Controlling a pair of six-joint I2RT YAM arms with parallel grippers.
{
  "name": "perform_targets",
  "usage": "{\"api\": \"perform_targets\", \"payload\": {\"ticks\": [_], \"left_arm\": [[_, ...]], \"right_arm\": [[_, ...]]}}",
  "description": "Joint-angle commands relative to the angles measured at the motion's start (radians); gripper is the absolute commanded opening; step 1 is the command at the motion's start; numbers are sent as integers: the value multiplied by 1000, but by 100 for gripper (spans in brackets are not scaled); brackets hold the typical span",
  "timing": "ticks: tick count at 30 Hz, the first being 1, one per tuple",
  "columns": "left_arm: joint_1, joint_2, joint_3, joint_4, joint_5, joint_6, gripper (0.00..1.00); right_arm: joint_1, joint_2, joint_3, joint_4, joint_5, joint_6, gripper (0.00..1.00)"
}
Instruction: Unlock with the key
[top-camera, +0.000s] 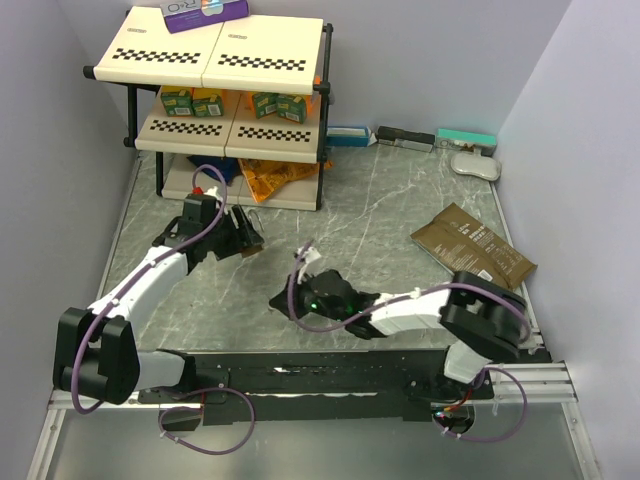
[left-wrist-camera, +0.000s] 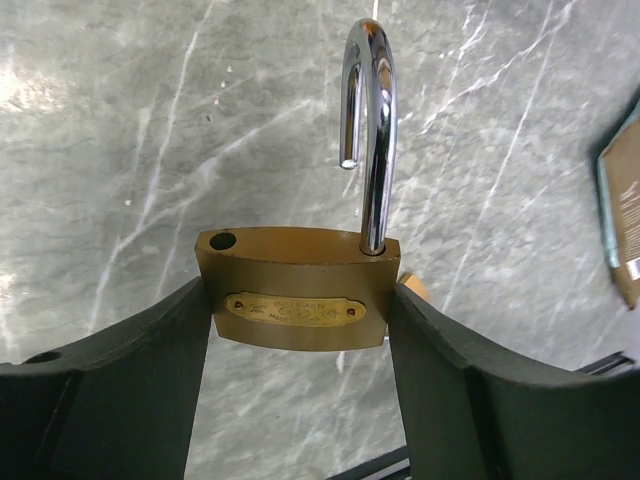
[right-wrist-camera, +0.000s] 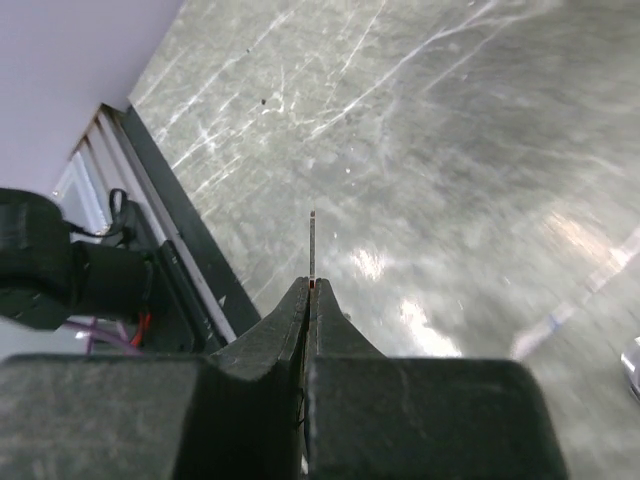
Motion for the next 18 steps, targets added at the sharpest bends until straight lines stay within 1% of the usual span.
{"api": "perform_targets", "payload": {"ticks": [1,5,6,11,14,18], "left_arm": [[12,-45,21,42,29,98,1],[20,-54,13,-29,38,160,1],[23,-54,12,-41,49,169,1],[26,-56,-13,-101,113,233,1],[27,-39,-28,-113,95,258,1],[27,30,-2,-143,109,290,1]], "right_arm": [[-12,-201,-95,19,84,20,0],[-49,-395,-201,-28,156,19,0],[-70,-467,-230,-44,170,16,0],[-130,-681,-281,-169,205,-19,0],[-167,-765,-300,-205,216,-32,0],[-184,-816,-291,-268,214,-44,0]]}}
